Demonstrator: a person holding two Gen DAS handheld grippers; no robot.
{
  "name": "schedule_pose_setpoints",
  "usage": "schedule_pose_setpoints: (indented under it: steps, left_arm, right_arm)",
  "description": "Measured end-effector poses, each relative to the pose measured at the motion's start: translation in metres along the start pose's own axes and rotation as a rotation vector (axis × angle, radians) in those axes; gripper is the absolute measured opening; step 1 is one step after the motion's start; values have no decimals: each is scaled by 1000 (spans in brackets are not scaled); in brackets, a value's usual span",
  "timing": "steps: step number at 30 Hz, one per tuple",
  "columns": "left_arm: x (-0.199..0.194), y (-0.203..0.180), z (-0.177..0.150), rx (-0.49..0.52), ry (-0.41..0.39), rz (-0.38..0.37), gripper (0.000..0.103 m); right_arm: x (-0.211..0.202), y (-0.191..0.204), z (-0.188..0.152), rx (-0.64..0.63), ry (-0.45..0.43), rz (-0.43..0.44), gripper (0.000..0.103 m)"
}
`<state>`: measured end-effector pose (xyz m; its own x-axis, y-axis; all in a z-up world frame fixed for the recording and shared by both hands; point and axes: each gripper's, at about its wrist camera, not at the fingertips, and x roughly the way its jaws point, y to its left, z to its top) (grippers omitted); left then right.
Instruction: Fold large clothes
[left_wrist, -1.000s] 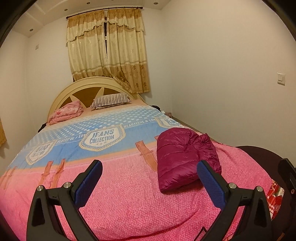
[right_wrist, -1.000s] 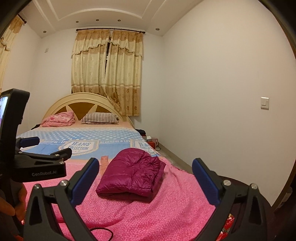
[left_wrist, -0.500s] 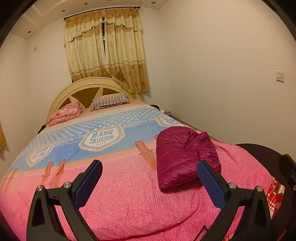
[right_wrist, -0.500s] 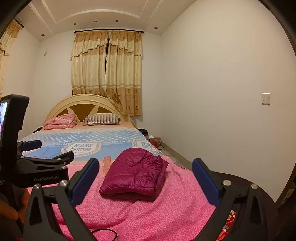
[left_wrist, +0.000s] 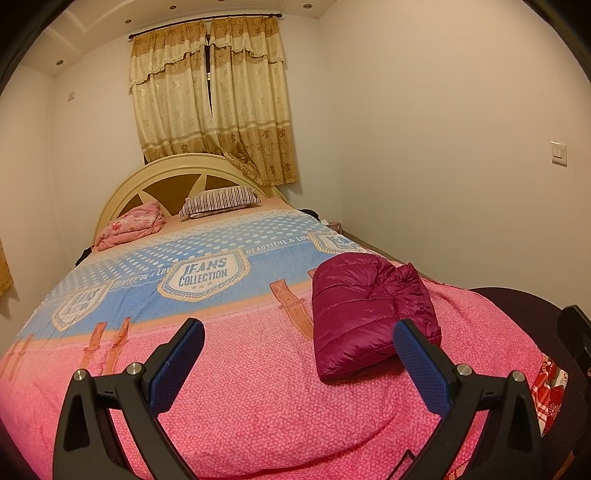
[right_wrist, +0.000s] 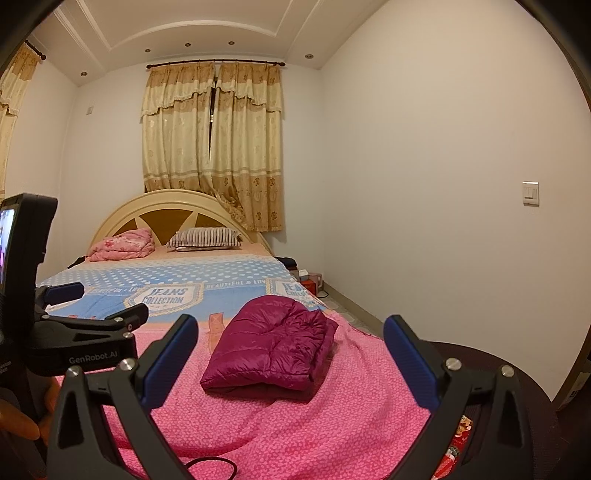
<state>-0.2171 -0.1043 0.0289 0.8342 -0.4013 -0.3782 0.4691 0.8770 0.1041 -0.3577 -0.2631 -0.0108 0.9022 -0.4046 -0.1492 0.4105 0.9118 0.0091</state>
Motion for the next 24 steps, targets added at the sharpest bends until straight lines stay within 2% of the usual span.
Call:
schedule_pose_setpoints:
  steps: [24]
  left_arm:
    - [-3,2,4,-8,-13,21,102]
  right_arm:
    - [-2,1,4,7,-5,4,102]
